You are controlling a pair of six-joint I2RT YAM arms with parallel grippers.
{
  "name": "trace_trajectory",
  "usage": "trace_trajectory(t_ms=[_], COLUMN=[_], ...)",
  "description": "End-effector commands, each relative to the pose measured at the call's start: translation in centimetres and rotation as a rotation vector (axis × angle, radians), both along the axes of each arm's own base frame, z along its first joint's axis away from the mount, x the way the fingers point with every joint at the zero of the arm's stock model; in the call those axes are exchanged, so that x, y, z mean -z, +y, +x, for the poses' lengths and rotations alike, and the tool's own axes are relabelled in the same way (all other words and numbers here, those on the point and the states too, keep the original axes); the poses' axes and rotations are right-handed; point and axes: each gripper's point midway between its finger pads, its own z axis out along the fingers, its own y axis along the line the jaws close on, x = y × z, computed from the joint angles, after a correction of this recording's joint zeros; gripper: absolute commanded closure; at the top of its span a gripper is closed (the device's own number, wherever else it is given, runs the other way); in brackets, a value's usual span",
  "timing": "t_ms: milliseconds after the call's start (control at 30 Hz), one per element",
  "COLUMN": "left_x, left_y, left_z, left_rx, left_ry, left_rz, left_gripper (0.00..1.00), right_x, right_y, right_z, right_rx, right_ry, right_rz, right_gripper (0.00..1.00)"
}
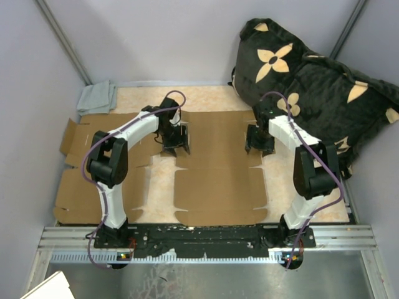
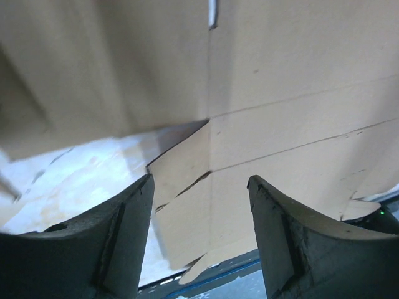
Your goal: Fold the paper box
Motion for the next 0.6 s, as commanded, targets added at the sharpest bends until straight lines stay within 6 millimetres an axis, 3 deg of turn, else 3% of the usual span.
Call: trace_trajectory(t_ms=[0,200,300,567], left_x=[-1.9,-1.0,-0.9,-1.0], left_y=[2.6,3.4,2.6,2.0], left_z=[-0.6,-1.2,-1.3,-1.6], left_rx=[-0.025,-0.052,-0.058,-0.081], left_ry=[-0.073,-0.077,-0.088,-0.079], left_rz=[0.097,0.105,0.016,-0.100], left_gripper=[0.31,0.29,0.27,0.26], right_x=[-0.7,0.9,1.4,-0.2], right_y=[-2.4,-2.0,-1.1,1.0], right_z=[-0.3,-0.9,-0.6,0.3], right_rx=[0.079,0.052,0.029,-0.030], right_ry=[-0.040,-0.015,-0.013,-0.068], right_rz=[-0.011,0.024,0.085,0.203], right_gripper=[0.37,0.37,0.37,0.43])
